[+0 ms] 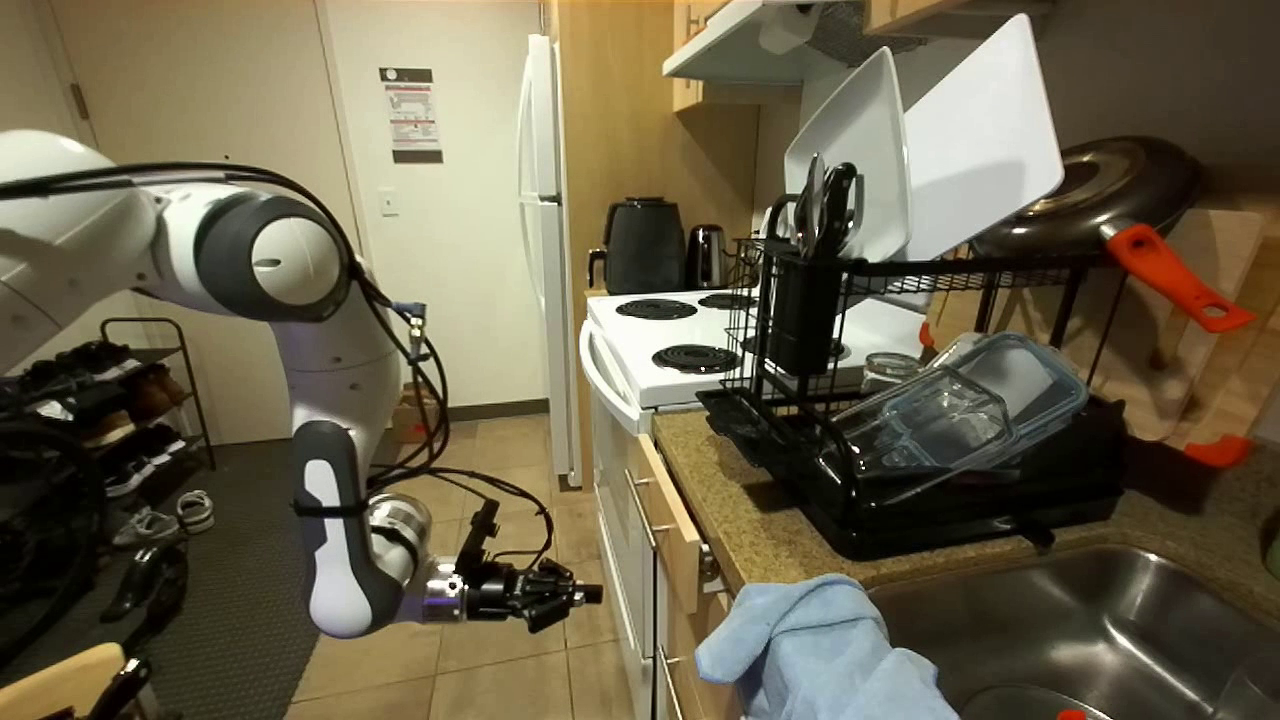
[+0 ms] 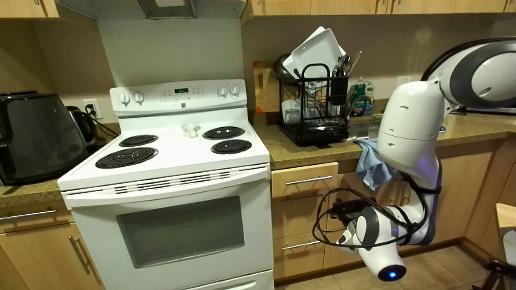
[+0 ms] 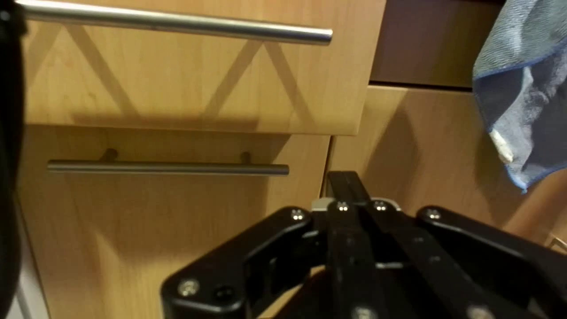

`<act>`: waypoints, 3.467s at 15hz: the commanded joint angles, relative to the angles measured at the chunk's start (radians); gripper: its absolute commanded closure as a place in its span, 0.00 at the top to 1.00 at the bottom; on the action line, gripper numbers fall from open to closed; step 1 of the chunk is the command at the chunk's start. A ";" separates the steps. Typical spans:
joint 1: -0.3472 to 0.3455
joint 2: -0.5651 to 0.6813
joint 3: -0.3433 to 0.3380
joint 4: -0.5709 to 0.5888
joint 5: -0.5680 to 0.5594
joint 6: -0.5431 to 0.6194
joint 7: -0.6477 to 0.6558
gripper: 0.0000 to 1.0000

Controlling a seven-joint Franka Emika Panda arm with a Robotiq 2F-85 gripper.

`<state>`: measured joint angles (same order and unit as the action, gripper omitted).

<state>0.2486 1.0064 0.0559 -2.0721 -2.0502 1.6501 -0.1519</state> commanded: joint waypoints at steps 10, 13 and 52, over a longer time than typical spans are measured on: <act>-0.101 -0.064 -0.068 -0.083 -0.054 -0.044 -0.020 0.00; -0.119 -0.063 -0.097 -0.068 -0.088 -0.065 -0.013 0.00; -0.167 -0.381 0.093 -0.060 -0.005 0.301 0.131 0.00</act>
<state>0.0900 0.6557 0.1480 -2.0973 -2.0750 1.9033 -0.0523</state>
